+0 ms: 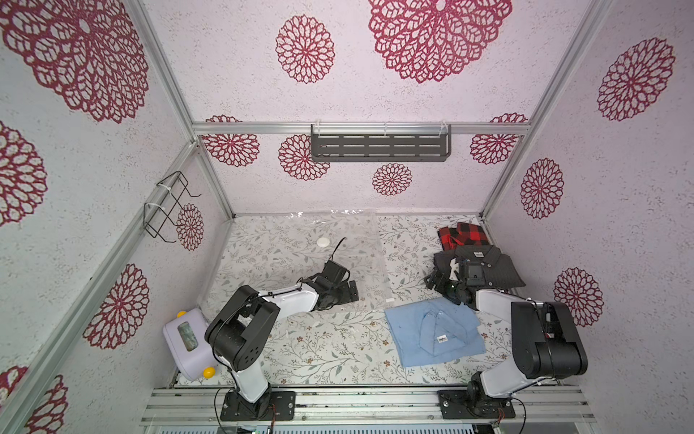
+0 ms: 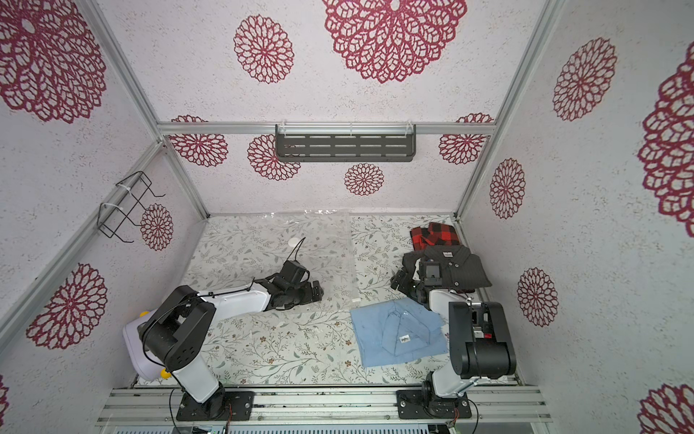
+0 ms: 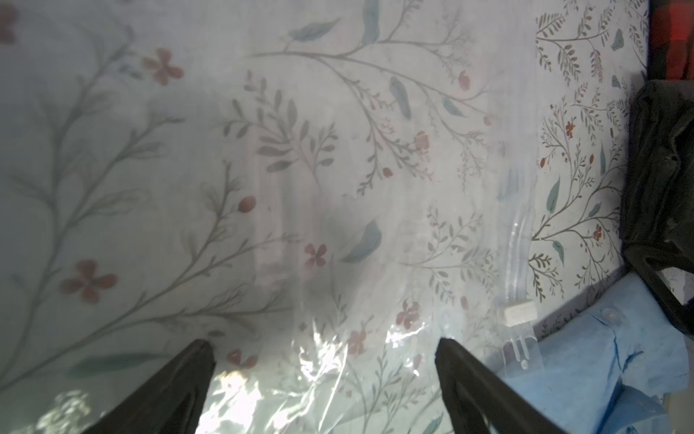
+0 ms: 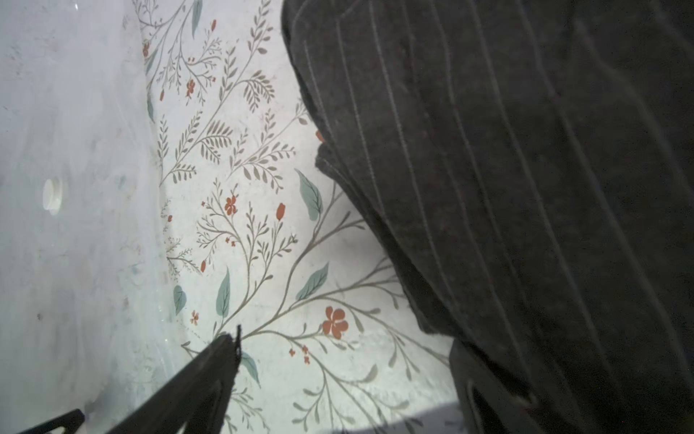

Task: Place the folded shirt into the vacuum bag
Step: Adjust the vacuum bag at the center of the board.

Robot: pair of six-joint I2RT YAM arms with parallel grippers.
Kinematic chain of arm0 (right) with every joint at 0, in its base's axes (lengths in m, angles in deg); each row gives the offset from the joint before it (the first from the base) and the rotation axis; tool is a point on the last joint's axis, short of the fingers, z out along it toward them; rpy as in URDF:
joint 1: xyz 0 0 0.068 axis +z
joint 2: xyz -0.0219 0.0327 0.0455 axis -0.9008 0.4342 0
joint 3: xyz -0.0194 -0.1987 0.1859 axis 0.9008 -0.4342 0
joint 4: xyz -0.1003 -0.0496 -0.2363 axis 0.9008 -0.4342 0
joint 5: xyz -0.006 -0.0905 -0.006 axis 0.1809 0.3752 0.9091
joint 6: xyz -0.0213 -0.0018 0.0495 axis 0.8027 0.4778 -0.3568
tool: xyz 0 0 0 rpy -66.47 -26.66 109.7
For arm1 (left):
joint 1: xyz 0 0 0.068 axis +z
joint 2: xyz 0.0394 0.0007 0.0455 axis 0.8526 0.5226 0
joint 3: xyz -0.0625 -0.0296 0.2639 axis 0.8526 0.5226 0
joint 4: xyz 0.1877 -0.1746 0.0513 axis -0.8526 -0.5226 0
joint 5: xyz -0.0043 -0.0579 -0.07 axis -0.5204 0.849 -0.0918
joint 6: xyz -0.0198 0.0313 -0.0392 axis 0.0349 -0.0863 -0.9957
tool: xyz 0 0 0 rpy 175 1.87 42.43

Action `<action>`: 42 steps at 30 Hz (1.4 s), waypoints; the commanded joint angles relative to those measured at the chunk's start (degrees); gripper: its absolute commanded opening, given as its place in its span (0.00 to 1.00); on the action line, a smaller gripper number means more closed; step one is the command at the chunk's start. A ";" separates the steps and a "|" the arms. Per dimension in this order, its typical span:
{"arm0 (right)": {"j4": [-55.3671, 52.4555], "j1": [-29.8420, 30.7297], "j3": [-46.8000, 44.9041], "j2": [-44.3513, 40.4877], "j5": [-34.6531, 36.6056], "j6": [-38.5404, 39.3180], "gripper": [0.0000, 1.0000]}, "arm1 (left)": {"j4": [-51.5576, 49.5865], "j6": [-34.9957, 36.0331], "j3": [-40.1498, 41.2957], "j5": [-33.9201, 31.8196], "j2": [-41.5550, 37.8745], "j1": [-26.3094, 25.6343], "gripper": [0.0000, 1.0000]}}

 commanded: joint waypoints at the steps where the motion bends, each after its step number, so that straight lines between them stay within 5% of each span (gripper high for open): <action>1: -1.09 1.81 -0.21 -5.68 -2.74 -1.88 0.80 | -6.16 -0.37 4.07 -5.15 -3.83 -0.24 0.97; 8: 3.24 5.95 0.75 -6.79 -12.41 -2.36 0.62 | -11.16 -1.97 10.59 -10.24 -12.94 -0.11 0.97; 19: 10.94 8.95 7.65 11.67 -18.31 -3.78 0.39 | -14.78 0.73 4.21 -12.78 -22.93 -0.16 0.97; 31: 13.36 16.83 4.81 16.72 -20.81 -2.87 0.18 | -10.77 7.89 -8.97 -11.00 -11.07 1.58 0.97; 42: 19.28 27.17 -1.19 8.62 -29.81 -4.09 0.21 | -13.87 10.44 -20.88 -6.56 0.26 3.09 0.97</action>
